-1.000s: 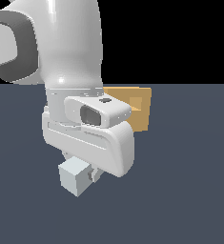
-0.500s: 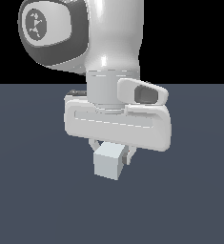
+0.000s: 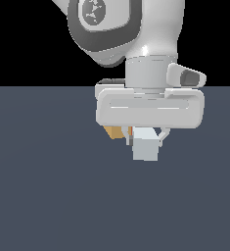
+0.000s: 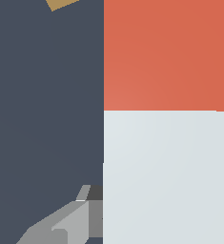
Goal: Insert the peg into the horizontal hole in a box.
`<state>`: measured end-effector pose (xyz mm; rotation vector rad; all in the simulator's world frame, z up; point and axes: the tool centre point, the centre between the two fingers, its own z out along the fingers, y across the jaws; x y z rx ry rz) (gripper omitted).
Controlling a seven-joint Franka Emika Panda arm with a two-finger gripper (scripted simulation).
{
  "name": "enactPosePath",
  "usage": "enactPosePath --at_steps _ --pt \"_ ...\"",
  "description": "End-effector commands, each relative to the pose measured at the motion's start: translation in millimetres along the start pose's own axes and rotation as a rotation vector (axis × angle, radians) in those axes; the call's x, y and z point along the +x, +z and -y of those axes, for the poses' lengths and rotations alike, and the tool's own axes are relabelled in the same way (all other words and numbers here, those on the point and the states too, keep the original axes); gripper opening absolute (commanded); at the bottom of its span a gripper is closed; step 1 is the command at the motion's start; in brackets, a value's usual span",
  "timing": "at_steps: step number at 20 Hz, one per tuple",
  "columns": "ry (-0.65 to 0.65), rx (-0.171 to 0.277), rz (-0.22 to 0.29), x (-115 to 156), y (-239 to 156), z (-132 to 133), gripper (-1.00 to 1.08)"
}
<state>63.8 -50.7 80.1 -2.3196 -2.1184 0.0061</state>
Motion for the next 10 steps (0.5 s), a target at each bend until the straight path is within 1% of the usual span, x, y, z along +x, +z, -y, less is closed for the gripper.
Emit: enactPosePath --at_steps 1,6,10 --pt "-0.066 -0.004 0.000 12 -9 -14 -1.00" --pt "-0.188 -0.004 -0.001 37 -20 -36 -1.00" --pt "-0.265 -0.004 -0.001 54 -27 -48 -1.00"
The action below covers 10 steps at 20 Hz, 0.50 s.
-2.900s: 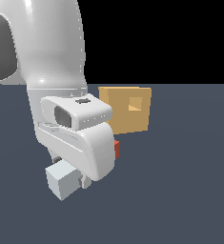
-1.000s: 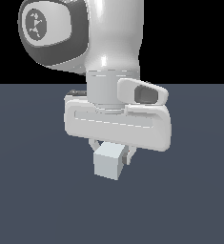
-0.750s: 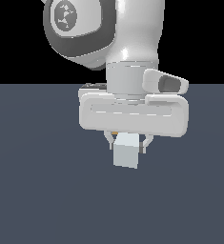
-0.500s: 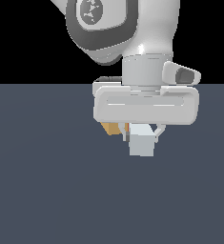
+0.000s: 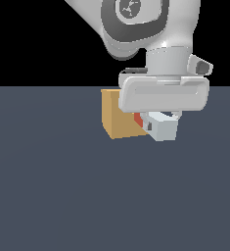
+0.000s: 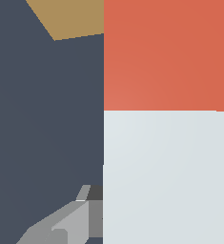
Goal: Insert the peg into the horizontal hole in a box.
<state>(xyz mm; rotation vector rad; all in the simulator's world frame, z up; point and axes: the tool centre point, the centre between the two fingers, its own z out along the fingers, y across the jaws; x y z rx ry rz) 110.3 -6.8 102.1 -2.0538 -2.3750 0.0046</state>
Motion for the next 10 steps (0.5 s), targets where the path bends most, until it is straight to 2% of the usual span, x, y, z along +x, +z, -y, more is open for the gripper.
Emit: enactPosePath --at_steps 1,10 --pt "-0.046 -0.004 0.000 8 -7 -10 -1.00" --pt "-0.136 -0.004 0.000 27 -15 -27 -1.00"
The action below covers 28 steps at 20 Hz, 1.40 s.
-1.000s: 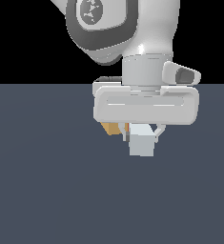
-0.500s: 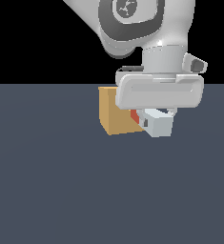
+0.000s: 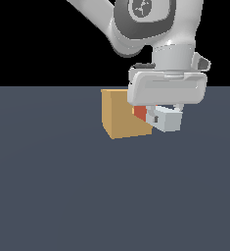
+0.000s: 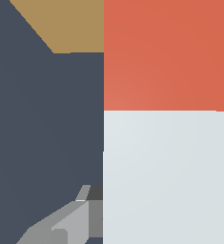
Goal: Insert the peg into the horizontal hole in a box.
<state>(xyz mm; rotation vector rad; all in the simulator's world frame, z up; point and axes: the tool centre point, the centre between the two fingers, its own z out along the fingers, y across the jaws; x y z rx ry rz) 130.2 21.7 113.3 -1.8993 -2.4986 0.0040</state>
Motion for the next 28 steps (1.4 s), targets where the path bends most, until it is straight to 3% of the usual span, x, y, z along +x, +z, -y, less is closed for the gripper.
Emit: enactPosePath --at_steps 1,19,28 --pt "-0.014 -0.004 0.001 2 -4 -4 -1.00" --pt "-0.021 -0.003 0.002 7 -4 -5 -1.00" --pt "-0.022 -0.005 0.002 64 -6 -3 -1.00"
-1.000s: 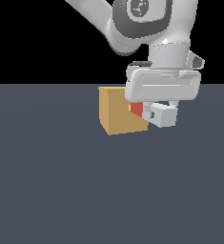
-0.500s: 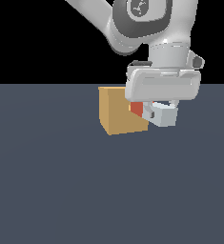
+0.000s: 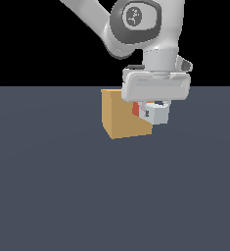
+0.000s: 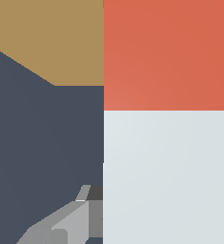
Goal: Insert the peg into the horizontal hole in a box.
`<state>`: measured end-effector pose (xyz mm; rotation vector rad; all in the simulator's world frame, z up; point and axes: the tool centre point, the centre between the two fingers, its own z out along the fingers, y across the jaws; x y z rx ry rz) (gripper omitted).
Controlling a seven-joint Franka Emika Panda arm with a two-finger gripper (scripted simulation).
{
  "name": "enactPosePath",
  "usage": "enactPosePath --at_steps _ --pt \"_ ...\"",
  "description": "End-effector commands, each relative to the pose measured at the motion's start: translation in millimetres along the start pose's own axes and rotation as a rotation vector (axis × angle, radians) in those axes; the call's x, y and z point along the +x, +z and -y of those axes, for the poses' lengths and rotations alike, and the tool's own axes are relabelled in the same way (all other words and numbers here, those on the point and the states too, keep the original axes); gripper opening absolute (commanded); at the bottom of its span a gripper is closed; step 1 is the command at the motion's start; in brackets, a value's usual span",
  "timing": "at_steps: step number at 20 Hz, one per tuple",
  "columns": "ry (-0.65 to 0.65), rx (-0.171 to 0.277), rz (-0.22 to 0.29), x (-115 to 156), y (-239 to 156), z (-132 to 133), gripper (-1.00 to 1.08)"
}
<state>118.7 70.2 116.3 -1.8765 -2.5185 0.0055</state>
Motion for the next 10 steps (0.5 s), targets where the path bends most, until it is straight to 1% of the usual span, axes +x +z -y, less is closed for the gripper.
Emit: enactPosePath --at_steps 1,6,10 --pt "-0.003 -0.006 0.000 21 -3 -1 -1.00" --pt "-0.003 -0.006 0.000 45 -4 -2 -1.00" --pt "-0.003 -0.006 0.000 50 -4 -3 -1.00"
